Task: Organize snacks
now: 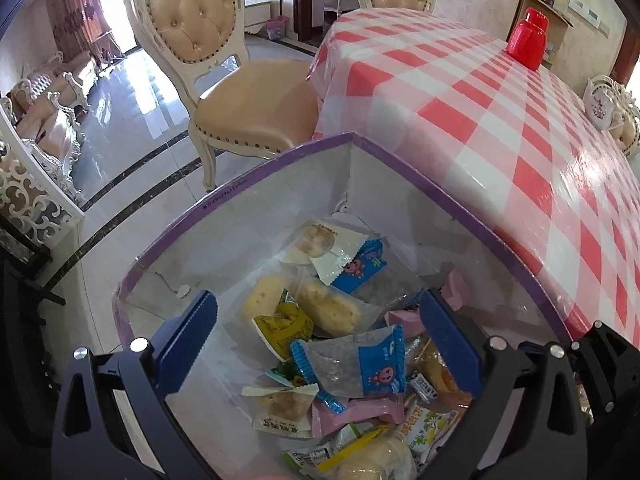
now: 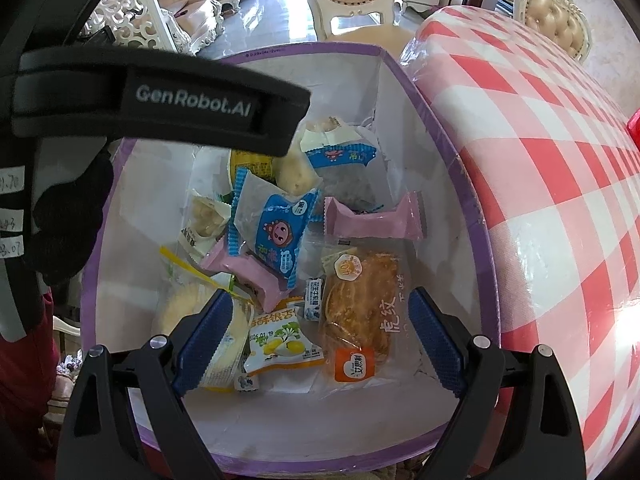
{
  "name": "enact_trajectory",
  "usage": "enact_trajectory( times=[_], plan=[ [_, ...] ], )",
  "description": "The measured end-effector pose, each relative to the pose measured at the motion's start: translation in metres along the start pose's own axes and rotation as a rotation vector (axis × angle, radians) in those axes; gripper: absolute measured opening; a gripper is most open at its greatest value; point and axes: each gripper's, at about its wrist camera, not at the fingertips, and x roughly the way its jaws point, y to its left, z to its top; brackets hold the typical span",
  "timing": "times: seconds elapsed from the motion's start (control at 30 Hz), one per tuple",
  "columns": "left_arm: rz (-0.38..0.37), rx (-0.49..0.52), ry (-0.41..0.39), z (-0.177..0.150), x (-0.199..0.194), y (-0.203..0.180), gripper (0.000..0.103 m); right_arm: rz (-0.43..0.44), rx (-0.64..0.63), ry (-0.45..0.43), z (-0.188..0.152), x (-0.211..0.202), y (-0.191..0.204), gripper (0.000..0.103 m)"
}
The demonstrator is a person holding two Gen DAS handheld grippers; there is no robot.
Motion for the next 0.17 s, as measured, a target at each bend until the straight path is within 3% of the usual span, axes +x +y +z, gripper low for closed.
enact_trajectory(
  times=[0.17],
  plan=[
    [0.002,-0.002,0.006,0.0009,0.0017,0.0004,0.101,0.001,0.005,-0.002,-0.0018,-0.0010,-0.0023,0.087]
  ],
)
